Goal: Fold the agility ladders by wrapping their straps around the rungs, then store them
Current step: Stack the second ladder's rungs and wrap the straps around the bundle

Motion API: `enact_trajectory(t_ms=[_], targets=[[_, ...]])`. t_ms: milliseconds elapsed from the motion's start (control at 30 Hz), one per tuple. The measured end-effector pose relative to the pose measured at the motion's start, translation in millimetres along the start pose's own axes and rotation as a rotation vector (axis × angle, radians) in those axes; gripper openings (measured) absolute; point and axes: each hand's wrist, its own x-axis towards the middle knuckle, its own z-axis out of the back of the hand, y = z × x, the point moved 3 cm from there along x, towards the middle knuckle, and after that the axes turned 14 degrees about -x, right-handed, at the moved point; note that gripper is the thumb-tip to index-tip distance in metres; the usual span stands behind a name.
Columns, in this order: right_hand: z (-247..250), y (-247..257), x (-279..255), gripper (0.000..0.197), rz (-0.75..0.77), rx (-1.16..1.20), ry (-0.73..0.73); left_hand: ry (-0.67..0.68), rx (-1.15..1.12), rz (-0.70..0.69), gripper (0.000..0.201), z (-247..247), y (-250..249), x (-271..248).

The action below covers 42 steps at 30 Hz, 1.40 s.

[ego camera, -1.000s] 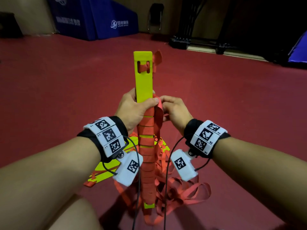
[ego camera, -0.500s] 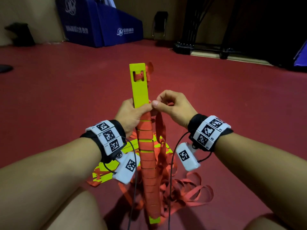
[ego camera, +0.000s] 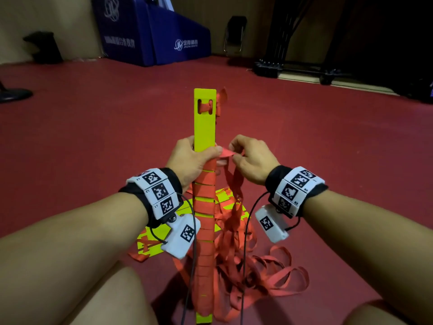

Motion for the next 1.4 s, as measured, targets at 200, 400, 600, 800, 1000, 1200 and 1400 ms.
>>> enact_trajectory(t_ms=[200,400,600,800,1000,1200,1400], targets=[[-0.9,-2.8,5.8,0.009,0.008,0.068,-0.013,-0.073,-0.015,-0.043,0.011,11.0,-6.6,9.2],[-4.7,-34.3,12.7,0.035,-0.049,0.12,0.061,-0.128,-0.032,-0.066,0.01,24.6,-11.7,13.3],[-8.6,-14.9,9.0,0.034,0.062,0.399,0.124,0.004,-0.074,-0.005,0.013,20.5,-11.3,3.8],[-2.0,21.0,5.4,0.025,0.059,0.824,0.243,0.087,0.008,-0.007,0.009,10.7,-8.7,-4.1],[5.4,10.6,5.1,0.016,0.043,0.613,0.222,0.131,0.035,0.019,0.005,12.4,-7.7,-5.0],[9.6,26.2,-1.6,0.032,0.099,0.296,0.257,0.14,0.171,-0.042,0.014,15.1,-3.7,-1.3],[3.2,33.7,3.9,0.041,0.163,0.135,0.129,0.101,0.162,-0.079,0.066,12.0,1.6,1.2]])
